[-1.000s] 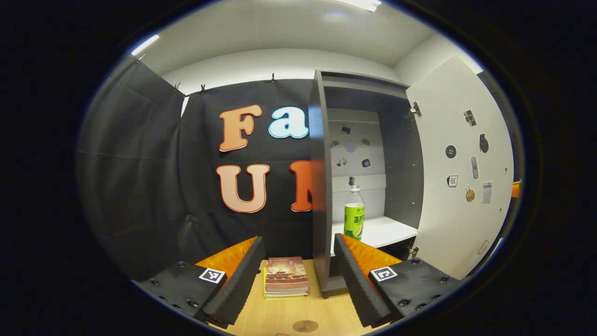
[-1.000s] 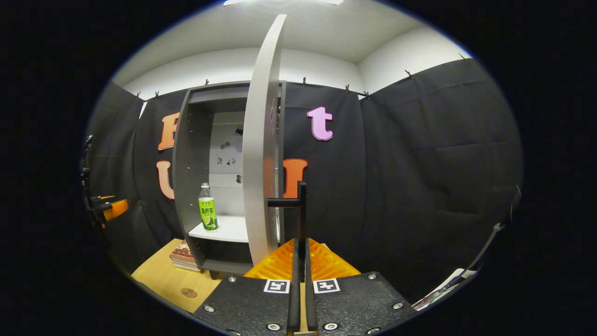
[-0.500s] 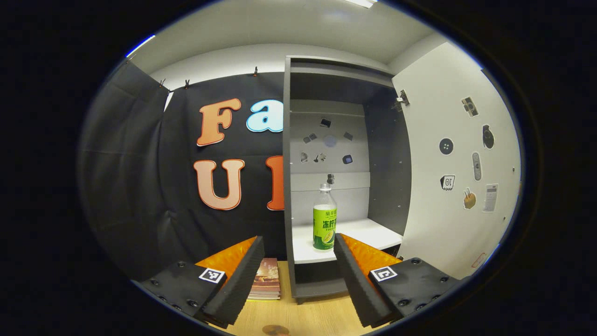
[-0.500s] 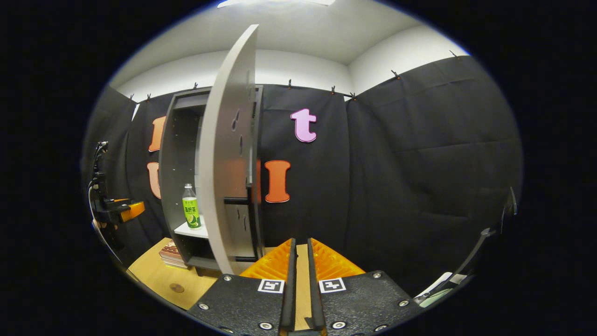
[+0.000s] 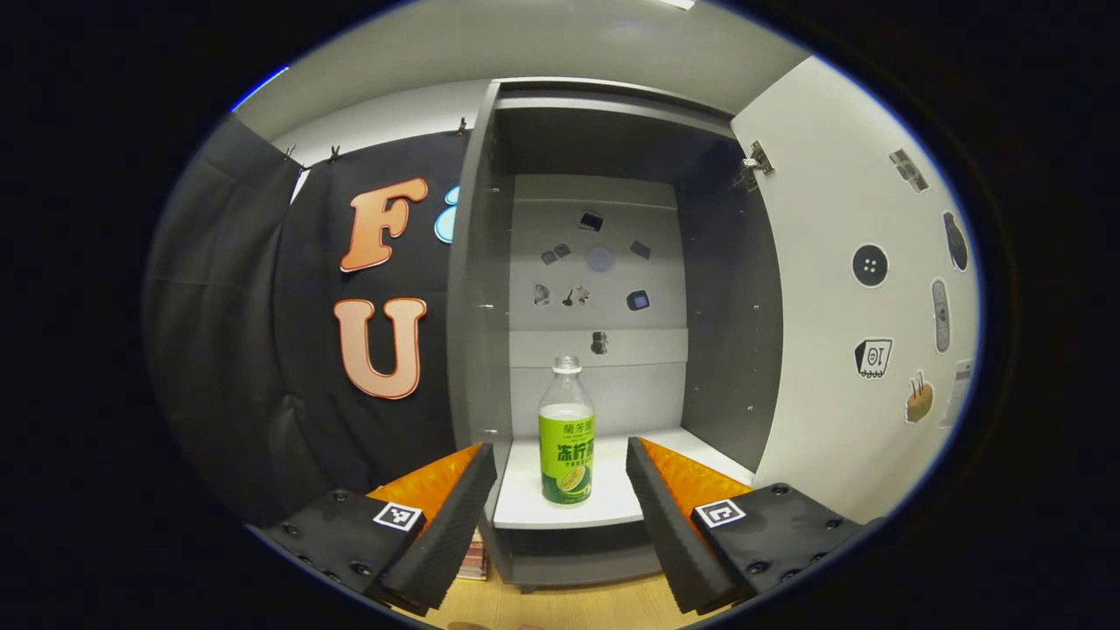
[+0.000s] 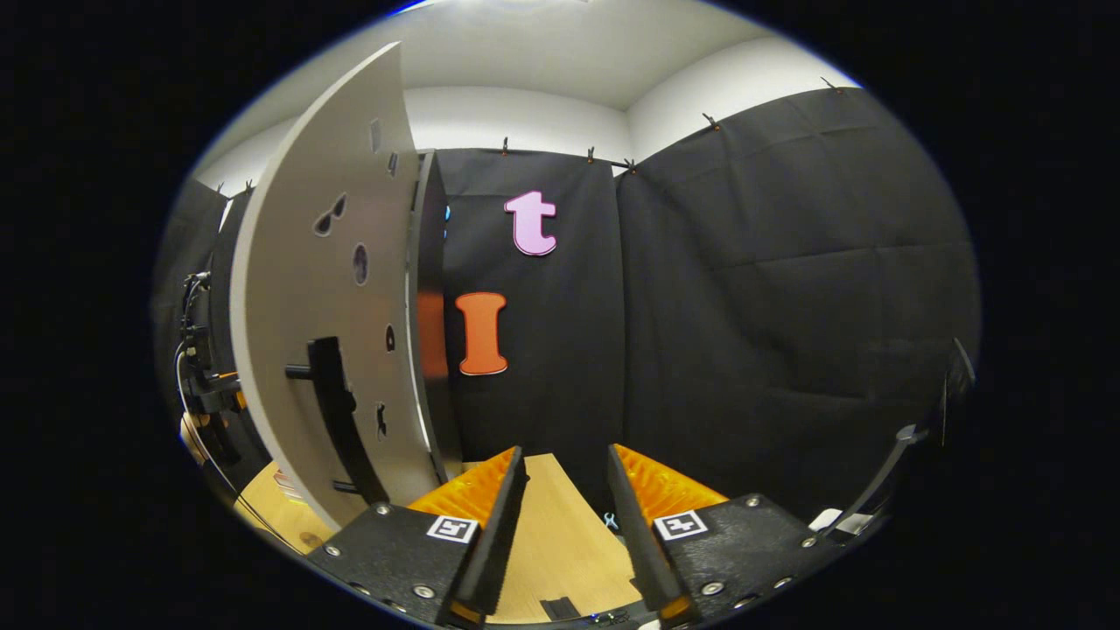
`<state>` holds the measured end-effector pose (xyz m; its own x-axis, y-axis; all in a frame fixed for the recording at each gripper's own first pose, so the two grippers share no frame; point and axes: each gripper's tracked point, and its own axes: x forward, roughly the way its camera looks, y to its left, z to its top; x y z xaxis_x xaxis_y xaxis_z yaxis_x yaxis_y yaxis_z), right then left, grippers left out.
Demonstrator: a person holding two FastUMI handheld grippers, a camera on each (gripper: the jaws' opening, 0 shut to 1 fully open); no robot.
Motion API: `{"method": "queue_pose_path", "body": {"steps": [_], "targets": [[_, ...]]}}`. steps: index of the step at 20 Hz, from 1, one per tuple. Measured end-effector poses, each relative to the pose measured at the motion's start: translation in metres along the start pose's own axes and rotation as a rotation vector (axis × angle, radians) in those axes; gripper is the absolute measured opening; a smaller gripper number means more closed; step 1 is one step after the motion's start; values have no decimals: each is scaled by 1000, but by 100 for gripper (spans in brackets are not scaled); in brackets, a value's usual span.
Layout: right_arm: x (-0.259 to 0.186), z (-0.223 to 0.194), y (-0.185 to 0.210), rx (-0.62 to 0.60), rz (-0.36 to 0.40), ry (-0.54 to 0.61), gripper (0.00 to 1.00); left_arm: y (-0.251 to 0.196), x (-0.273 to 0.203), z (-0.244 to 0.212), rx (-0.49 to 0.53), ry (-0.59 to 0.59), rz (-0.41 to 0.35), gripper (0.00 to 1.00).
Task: Open the cabinet door with the right hand, grasp the bottle in the cabinet with the left hand and place it on the coaster, then close the cabinet door with the right hand.
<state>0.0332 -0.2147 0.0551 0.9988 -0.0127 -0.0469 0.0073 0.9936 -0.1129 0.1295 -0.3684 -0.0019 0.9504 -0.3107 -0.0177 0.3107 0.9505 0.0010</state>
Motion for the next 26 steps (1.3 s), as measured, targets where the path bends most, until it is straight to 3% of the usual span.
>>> {"method": "queue_pose_path", "body": {"steps": [2, 3, 5, 6, 7, 13, 14, 16, 18, 19, 21, 23, 24, 26], "targets": [[10, 0, -10, -7, -24, 0, 77, -8, 19, 1, 3, -5, 3, 97], [17, 0, -13, -5, -34, -1, 76, -12, 30, 3, 8, -14, 10, 99], [25, -3, -17, 4, -43, 2, 90, -16, 51, 1, 12, -15, 18, 98], [27, -4, -18, 7, -44, 4, 85, -16, 60, 0, 14, -14, 27, 96], [26, -5, -19, 9, -48, 6, 92, -15, 70, -3, 12, -10, 37, 96], [44, -11, -33, 22, -80, 16, 93, -2, 122, -21, -22, 34, 67, 96], [45, -13, -35, 25, -84, 19, 98, 1, 129, -26, -19, 50, 72, 98], [47, -16, -38, 30, -92, 29, 93, 7, 142, -36, -15, 77, 85, 99], [49, -19, -41, 32, -98, 39, 93, 12, 152, -44, -20, 98, 93, 98], [49, -20, -43, 31, -101, 40, 98, 14, 157, -49, -17, 109, 98, 98], [50, -23, -44, 35, -107, 46, 93, 13, 158, -53, -11, 123, 94, 98], [51, -26, -45, 42, -105, 51, 98, 14, 160, -57, -5, 135, 99, 93], [51, -27, -46, 45, -109, 53, 98, 15, 161, -57, -2, 135, 94, 84], [52, -27, -49, 51, -110, 56, 98, 6, 157, -57, -28, 139, 60, 83]]}}
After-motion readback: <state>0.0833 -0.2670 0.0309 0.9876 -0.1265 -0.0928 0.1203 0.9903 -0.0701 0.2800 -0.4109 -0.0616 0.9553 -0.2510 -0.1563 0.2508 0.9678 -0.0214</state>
